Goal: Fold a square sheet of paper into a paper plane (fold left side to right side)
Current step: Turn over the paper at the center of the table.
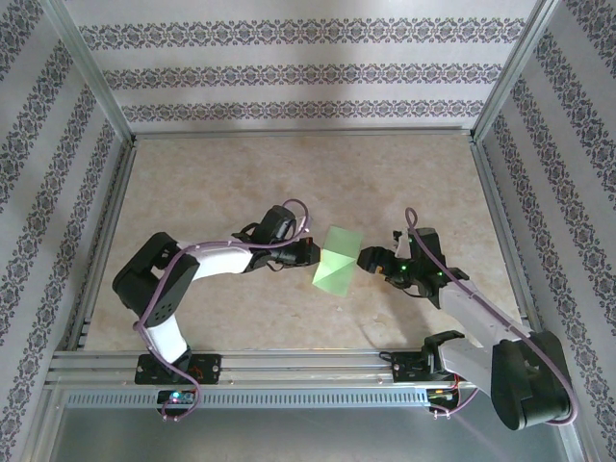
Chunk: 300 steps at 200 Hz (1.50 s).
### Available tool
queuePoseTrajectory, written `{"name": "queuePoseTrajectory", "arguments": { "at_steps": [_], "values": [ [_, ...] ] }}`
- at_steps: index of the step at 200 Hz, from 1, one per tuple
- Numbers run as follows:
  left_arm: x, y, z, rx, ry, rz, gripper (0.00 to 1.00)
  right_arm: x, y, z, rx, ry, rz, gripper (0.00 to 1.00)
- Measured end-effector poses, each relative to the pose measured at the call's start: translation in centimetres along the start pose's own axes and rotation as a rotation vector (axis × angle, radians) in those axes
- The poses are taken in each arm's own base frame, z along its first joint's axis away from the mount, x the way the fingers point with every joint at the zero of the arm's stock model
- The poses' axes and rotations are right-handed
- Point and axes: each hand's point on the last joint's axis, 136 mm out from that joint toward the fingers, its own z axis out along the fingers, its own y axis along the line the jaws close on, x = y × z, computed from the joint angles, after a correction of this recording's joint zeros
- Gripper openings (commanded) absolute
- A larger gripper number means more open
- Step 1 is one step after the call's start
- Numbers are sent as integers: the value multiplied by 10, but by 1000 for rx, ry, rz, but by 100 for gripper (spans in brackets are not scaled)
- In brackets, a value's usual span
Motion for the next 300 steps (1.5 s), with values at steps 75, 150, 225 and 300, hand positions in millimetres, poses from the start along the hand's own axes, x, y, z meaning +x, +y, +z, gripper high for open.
{"name": "queuePoseTrajectory", "arguments": {
  "at_steps": [75,150,225,300],
  "values": [
    [-6,0,-8,6,-73,-6,0,3,34,28,-152,36,23,69],
    [-8,2,-8,2,-92,-31,0,5,26,63,-115,39,58,55],
    [-11,1,-8,18,-107,-57,0,-6,30,79,-116,-8,24,38],
    [-9,10,-8,21,-111,-94,31,-14,36,83,-132,-49,-8,6]
  ]
}}
